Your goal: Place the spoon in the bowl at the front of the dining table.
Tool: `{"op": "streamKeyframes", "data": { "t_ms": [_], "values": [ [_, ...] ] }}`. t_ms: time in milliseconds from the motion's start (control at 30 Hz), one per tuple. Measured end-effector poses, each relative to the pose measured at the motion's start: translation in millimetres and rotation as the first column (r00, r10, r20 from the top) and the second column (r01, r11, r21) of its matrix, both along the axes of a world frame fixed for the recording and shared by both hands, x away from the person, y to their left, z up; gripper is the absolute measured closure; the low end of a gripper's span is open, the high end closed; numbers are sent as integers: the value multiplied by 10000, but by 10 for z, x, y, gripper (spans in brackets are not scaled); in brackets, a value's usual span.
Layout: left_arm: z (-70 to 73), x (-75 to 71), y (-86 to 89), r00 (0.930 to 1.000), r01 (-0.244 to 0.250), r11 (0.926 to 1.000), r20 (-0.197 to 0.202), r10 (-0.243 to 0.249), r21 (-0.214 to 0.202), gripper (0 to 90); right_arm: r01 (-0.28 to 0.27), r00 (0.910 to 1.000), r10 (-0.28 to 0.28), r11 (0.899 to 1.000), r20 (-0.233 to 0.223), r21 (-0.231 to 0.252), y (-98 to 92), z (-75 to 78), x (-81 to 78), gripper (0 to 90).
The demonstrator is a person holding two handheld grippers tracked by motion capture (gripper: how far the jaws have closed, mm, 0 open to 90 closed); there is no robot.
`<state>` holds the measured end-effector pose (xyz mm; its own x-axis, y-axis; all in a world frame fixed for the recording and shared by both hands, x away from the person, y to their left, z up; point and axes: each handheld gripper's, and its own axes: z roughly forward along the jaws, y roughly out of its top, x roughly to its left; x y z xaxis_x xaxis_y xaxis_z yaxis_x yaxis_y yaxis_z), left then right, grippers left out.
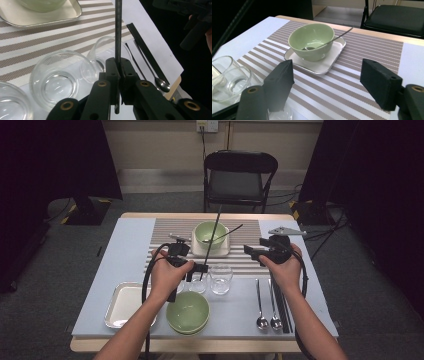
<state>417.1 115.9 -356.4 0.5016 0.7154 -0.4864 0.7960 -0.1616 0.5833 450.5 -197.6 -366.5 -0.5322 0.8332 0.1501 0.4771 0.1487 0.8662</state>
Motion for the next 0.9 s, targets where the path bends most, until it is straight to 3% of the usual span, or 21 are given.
{"op": "streamKeyframes", "data": {
  "t_ms": [100, 267, 367, 633, 900],
  "values": [
    [-1, 10, 28, 10000, -78, 10000, -22, 78, 3, 869, 78, 10000, -79, 9998, -38, -173, -31, -35, -6, 251],
    [-3, 26, 83, 9997, -229, 9997, -37, 229, 72, 869, 130, 9998, -131, 9999, -161, -73, -69, -79, -23, 234],
    [8, 30, 106, 9995, -322, 9995, -66, 323, 64, 870, 2, 9999, -9, 9992, -154, -412, -96, -116, -38, 225],
    [30, 62, 152, 9991, -430, 9988, -29, 430, 221, 869, 187, 9988, -202, 9993, -439, -325, -180, -189, -67, 223],
    [12, 108, 236, 9974, -706, 9969, -118, 710, 359, 870, 317, 9989, -325, 9992, -342, -244, -257, -235, -91, 223]
  ]
}}
